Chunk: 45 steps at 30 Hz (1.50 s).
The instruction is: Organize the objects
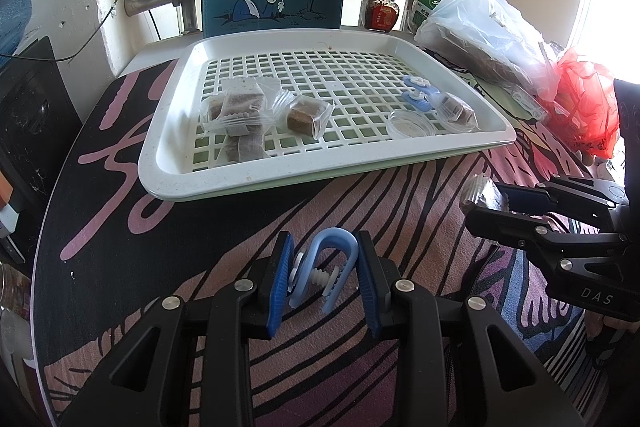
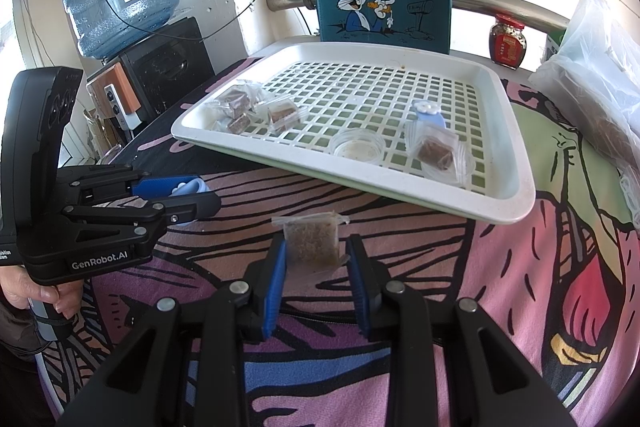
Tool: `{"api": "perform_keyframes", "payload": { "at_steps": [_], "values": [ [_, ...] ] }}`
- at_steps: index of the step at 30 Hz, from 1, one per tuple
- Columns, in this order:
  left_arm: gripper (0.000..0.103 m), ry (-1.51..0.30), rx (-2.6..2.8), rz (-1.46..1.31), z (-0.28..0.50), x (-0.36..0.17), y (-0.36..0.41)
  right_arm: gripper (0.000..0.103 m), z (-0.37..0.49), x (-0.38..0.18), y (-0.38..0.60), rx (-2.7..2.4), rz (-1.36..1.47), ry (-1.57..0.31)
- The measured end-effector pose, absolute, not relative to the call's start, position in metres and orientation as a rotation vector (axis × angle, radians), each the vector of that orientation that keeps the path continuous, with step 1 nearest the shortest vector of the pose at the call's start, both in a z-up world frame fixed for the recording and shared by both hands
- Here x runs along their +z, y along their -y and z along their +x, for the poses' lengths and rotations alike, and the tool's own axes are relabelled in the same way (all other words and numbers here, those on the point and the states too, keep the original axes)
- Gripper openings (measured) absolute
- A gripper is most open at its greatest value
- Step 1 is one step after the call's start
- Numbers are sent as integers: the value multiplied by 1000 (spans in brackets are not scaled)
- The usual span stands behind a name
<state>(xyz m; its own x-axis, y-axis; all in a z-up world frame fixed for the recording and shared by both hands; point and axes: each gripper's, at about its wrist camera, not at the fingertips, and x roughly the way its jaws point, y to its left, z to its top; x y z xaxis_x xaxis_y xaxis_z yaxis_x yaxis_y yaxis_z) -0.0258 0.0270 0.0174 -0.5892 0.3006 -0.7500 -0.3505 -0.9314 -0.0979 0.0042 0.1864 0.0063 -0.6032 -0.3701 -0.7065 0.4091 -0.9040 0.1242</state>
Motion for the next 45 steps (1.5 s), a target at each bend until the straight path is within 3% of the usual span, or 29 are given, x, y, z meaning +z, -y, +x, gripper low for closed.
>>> {"api": "perform_keyframes", "payload": {
  "at_steps": [16,26,33,43,45],
  "values": [
    [30,-75,2505,-1170,-25,17,-28,29,6,6,-185,-2478,1079,-59],
    [30,128,2443,-1098,-26,40,-6,29,4,15,-207,-2469,1045,106],
    [30,50,2479,-1047,-64,68,-21,29,-20,58,-220,-2513,968,210],
    [30,-67,2517,-1116,-100,34,-51,29,-72,26,-187,-2560,1098,79],
    [42,-54,2509,-1126,-103,30,-50,32,-77,19,-186,-2562,1114,55]
  ]
}}
